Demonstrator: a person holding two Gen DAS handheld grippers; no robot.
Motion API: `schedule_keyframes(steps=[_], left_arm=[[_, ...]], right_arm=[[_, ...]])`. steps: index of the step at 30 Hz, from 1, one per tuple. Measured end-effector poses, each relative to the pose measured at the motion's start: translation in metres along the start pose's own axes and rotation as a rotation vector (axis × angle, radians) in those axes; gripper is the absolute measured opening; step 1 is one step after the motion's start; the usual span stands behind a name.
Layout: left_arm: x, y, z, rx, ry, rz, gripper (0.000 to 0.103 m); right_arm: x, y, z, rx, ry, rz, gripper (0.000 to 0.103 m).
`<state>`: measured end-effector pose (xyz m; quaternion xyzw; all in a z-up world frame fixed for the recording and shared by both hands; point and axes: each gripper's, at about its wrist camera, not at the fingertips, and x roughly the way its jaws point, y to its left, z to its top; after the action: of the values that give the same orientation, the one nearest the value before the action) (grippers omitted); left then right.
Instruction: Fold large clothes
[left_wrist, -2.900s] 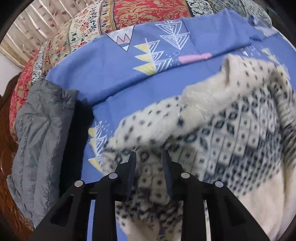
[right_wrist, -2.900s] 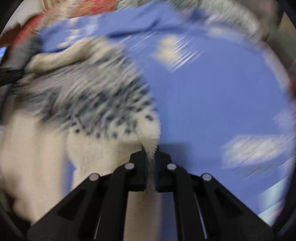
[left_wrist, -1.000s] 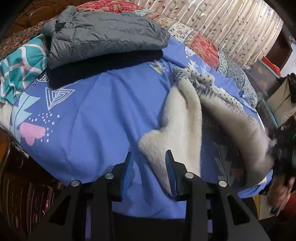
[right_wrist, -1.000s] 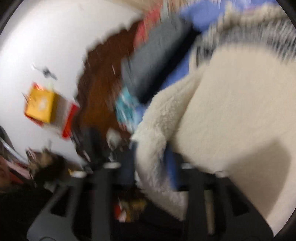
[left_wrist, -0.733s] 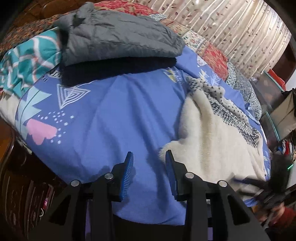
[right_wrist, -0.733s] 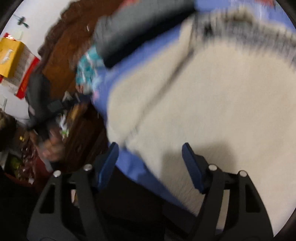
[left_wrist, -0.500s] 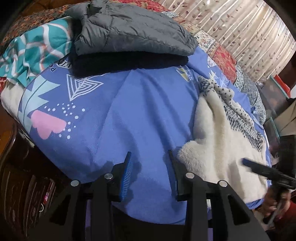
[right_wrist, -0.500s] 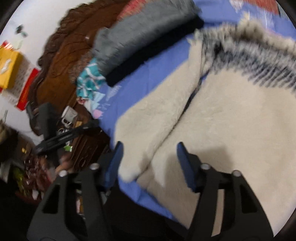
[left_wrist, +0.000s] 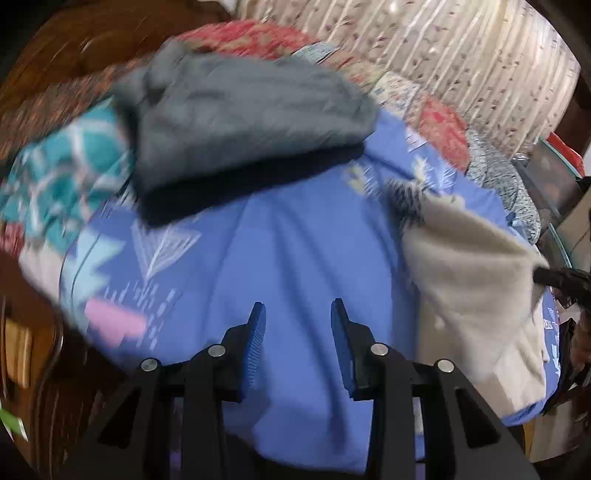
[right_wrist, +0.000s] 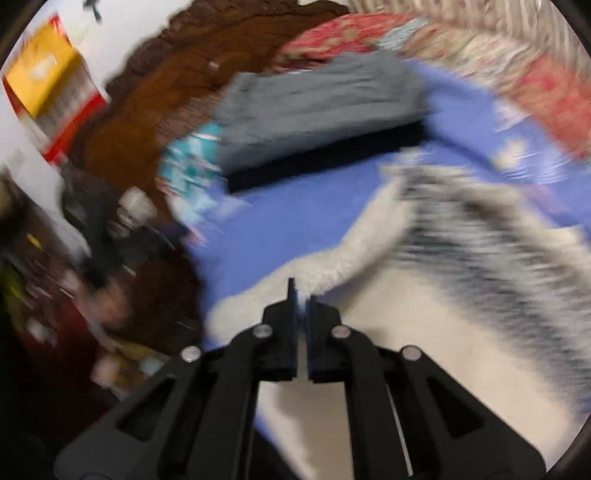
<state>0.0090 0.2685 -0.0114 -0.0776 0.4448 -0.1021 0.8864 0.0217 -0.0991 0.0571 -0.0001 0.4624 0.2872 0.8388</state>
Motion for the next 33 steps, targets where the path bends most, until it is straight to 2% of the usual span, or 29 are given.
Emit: schedule_keyframes(steps=[1,3,4,7,8,10,11,13,14,16,17,19,20,21,23,24,25,26,28,30,31,32,33], left_arm=[[0.002,-0.012,0.009,0.016,-0.011,-0.009,0.058],[0.013,-0.045,0.028,0.068,-0.027,-0.041,0.058],[0.022,-0.064,0.037,0.094,-0.026,-0.062,0.058],[0.06,-0.118,0.054,0.144,0.003,-0.123,0.059],[0.073,-0.134,0.056,0.159,0.014,-0.137,0.059],[0.106,-0.167,0.058,0.179,0.054,-0.178,0.059],[0.12,-0.18,0.058,0.185,0.075,-0.199,0.059],[0.151,-0.202,0.053,0.195,0.122,-0.235,0.059],[0.164,-0.211,0.05,0.201,0.147,-0.247,0.059],[0.185,-0.221,0.041,0.215,0.187,-0.262,0.059],[0.193,-0.224,0.038,0.223,0.199,-0.259,0.059],[0.202,-0.228,0.034,0.247,0.204,-0.251,0.059],[0.205,-0.229,0.033,0.255,0.202,-0.246,0.059],[0.206,-0.229,0.033,0.259,0.203,-0.243,0.059],[0.207,-0.227,0.034,0.274,0.194,-0.217,0.059],[0.205,-0.227,0.035,0.277,0.188,-0.213,0.059],[0.2,-0.223,0.037,0.276,0.175,-0.216,0.059],[0.192,-0.216,0.039,0.268,0.151,-0.227,0.059],[0.185,-0.205,0.047,0.251,0.117,-0.228,0.059],[0.184,-0.191,0.058,0.217,0.089,-0.198,0.059],[0.184,-0.184,0.062,0.199,0.082,-0.187,0.059],[0.185,-0.178,0.068,0.185,0.081,-0.185,0.059],[0.188,-0.172,0.078,0.18,0.09,-0.185,0.059]], right_arm=[[-0.016,-0.023,-0.008,-0.029,0.031,-0.102,0.003],[-0.027,-0.055,-0.018,-0.041,0.102,-0.199,0.003],[-0.029,-0.083,-0.027,-0.032,0.168,-0.267,0.006],[-0.02,-0.144,-0.043,-0.069,0.282,-0.536,0.047],[-0.015,-0.17,-0.042,-0.063,0.268,-0.611,0.048],[-0.014,-0.213,-0.033,0.063,0.206,-0.517,0.048],[-0.008,-0.237,-0.021,0.172,0.137,-0.401,0.047],[0.015,-0.266,-0.001,0.287,0.061,-0.221,0.042],[0.041,-0.276,0.012,0.331,0.061,-0.122,0.041],[0.098,-0.282,0.034,0.382,0.121,0.058,0.041],[0.132,-0.286,0.047,0.383,0.166,0.113,0.041],[0.169,-0.292,0.077,0.336,0.174,0.065,0.041],[0.178,-0.308,0.107,0.309,0.084,-0.032,0.041],[0.179,-0.32,0.124,0.303,0.028,-0.129,0.041],[0.174,-0.357,0.154,0.381,-0.074,-0.342,0.04],[0.167,-0.368,0.159,0.428,-0.113,-0.349,0.04],[0.16,-0.372,0.16,0.461,-0.14,-0.306,0.04],[0.151,-0.369,0.158,0.466,-0.153,-0.217,0.04],[0.127,-0.342,0.135,0.383,-0.146,-0.092,0.04],[0.099,-0.311,0.095,0.303,-0.13,-0.042,0.04],[0.088,-0.299,0.075,0.282,-0.117,-0.042,0.049],[0.069,-0.283,0.039,0.262,-0.106,-0.054,0.066],[0.058,-0.273,0.015,0.261,-0.099,-0.067,0.069]])
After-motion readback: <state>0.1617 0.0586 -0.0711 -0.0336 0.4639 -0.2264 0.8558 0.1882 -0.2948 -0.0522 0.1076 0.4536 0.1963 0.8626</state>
